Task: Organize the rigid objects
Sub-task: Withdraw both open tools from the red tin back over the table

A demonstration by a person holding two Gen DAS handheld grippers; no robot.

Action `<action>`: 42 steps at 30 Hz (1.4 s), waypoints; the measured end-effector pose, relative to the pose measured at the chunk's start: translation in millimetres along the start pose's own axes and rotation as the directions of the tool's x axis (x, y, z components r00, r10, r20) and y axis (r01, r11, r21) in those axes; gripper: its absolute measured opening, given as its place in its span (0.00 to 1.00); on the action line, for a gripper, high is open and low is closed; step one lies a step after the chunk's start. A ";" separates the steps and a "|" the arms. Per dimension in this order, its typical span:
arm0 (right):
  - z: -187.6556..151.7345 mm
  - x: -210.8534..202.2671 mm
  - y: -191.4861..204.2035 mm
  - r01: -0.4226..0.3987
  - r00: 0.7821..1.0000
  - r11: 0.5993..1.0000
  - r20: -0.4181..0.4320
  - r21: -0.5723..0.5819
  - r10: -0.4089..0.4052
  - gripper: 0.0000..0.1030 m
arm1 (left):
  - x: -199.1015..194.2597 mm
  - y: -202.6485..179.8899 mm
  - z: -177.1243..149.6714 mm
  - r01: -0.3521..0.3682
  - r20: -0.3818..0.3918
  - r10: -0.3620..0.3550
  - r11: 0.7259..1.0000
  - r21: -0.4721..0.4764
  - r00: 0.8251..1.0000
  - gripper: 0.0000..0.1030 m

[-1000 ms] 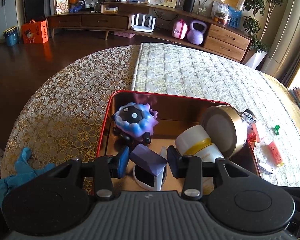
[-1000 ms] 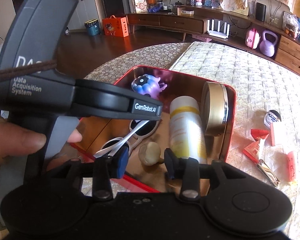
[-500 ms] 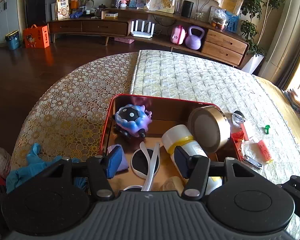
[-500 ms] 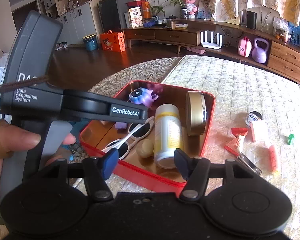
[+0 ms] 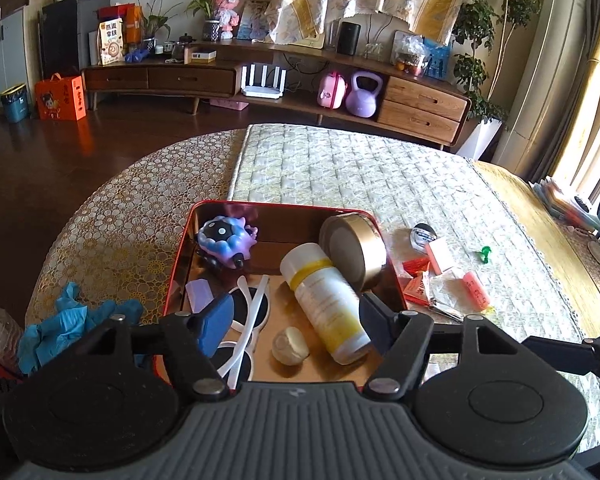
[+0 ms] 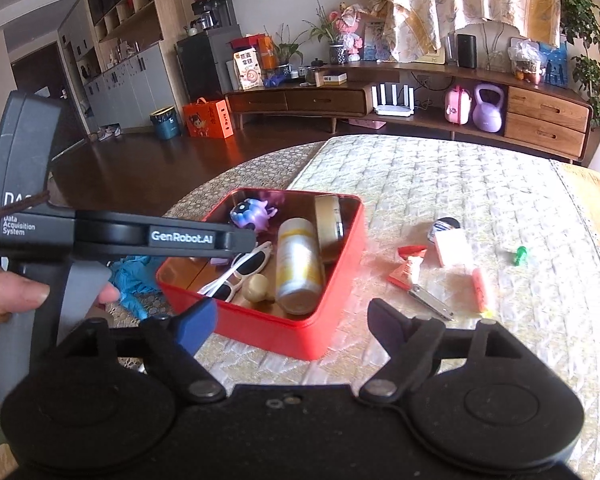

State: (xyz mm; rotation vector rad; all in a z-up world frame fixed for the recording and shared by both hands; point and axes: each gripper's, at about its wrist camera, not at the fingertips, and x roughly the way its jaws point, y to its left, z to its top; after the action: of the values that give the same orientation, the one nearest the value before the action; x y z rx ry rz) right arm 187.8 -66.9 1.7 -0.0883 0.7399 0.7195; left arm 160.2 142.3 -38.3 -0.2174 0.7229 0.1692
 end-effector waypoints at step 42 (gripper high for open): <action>-20.0 -18.3 -175.6 0.224 0.975 0.964 -0.031 0.144 -0.222 0.98 | 52.3 -165.3 -61.7 0.129 0.003 -0.132 0.974 0.188 0.991 0.82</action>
State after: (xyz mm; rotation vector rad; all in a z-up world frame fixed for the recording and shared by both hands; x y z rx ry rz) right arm 276.9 -217.0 -31.3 -0.0421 0.7810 0.4482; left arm 197.2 -28.6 -95.5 -0.0830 0.7021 -0.0229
